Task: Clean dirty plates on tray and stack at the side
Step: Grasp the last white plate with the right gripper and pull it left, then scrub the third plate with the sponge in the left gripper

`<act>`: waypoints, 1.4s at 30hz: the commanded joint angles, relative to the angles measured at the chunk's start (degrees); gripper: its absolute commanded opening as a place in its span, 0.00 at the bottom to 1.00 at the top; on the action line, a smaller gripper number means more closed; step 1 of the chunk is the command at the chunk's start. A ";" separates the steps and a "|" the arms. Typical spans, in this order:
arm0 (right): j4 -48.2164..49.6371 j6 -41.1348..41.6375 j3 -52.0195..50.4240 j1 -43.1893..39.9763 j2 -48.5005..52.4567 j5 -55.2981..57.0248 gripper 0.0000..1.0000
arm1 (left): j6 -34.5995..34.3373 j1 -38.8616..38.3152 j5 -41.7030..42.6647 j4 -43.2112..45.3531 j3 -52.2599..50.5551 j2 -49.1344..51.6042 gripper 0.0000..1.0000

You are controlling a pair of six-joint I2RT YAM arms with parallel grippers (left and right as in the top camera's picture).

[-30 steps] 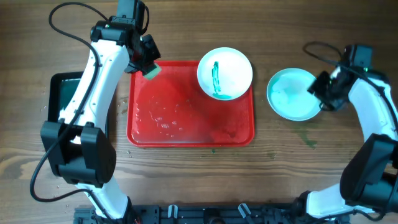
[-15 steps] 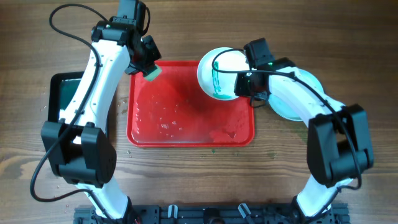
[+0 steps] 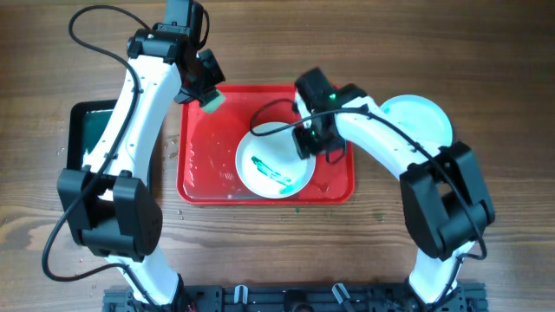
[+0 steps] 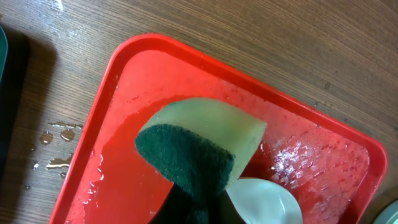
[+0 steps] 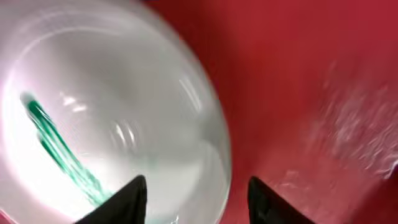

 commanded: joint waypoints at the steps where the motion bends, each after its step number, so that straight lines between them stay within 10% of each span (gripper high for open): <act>1: 6.88 -15.98 2.45 -0.66 -1.01 2.03 0.56 | -1.16 -0.26 0.44 0.00 -0.26 0.17 0.04; 8: 8.17 -23.85 2.45 -0.66 6.82 -1.46 0.49 | -1.18 -0.26 0.46 1.09 -0.26 0.17 0.04; 10: 7.15 -21.29 2.32 -0.61 8.55 -0.92 0.38 | -1.18 -0.26 0.46 1.49 -0.26 0.17 0.04; 12: 4.26 -12.13 2.51 -0.61 9.49 0.07 0.04 | -1.16 -0.26 0.44 1.68 -0.26 0.17 0.04; 22: 6.51 32.70 4.63 0.63 11.96 -10.47 0.04 | -1.11 -0.26 0.44 0.11 -0.26 0.17 0.04; 42: 11.78 31.65 4.57 1.09 14.69 -12.24 0.04 | 32.20 -9.66 0.02 42.10 -41.38 1.33 0.04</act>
